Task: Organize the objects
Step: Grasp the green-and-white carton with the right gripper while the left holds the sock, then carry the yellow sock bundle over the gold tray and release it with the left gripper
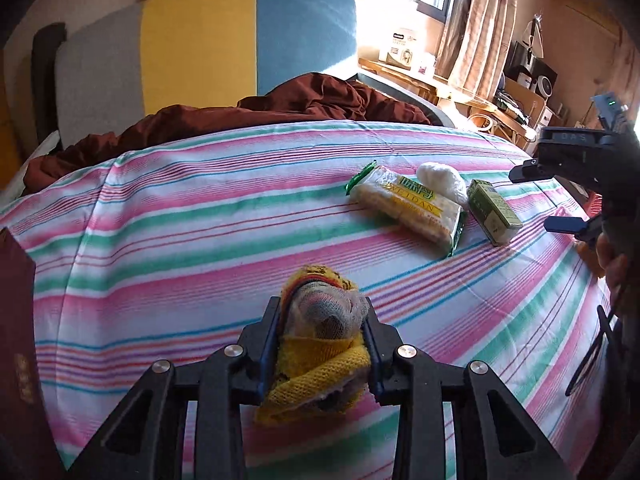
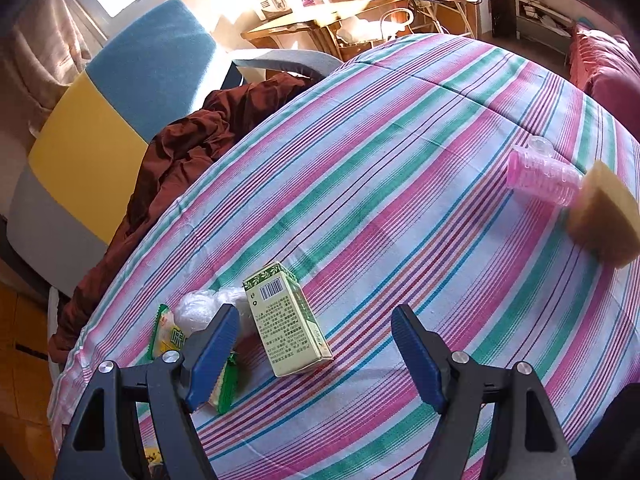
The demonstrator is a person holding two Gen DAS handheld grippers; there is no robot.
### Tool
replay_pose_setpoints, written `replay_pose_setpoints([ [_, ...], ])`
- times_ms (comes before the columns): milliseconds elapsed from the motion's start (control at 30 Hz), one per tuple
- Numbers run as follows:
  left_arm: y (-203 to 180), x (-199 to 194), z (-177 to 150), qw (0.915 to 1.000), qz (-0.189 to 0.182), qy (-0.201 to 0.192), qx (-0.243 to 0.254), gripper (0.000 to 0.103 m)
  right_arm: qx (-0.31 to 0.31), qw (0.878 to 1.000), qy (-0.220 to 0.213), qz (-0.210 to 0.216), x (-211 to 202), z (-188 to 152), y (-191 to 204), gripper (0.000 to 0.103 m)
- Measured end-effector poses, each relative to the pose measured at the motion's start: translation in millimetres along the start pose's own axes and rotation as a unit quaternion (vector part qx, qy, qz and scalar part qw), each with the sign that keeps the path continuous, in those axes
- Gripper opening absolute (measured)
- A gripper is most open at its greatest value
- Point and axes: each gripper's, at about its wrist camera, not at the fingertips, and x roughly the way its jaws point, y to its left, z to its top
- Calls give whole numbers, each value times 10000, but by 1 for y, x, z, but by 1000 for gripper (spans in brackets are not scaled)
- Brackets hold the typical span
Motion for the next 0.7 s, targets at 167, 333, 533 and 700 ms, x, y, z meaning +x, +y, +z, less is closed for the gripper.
replay_pose_setpoints([
  [167,4,7,0,9999,-61,112,22,39,-705,9967,247,-326,23,-7,21,75],
  [333,5,11,0,9999,-68,99,38,42,-1089,9915,338,-627,40,-8,31,47],
  [533,2,11,-1,9999,13,55,114,42,-1300,9871,379,-849,43,-10,34,30],
  [700,0,10,-2,9998,100,28,190,42,-1107,9887,429,-919,44,-5,27,30],
])
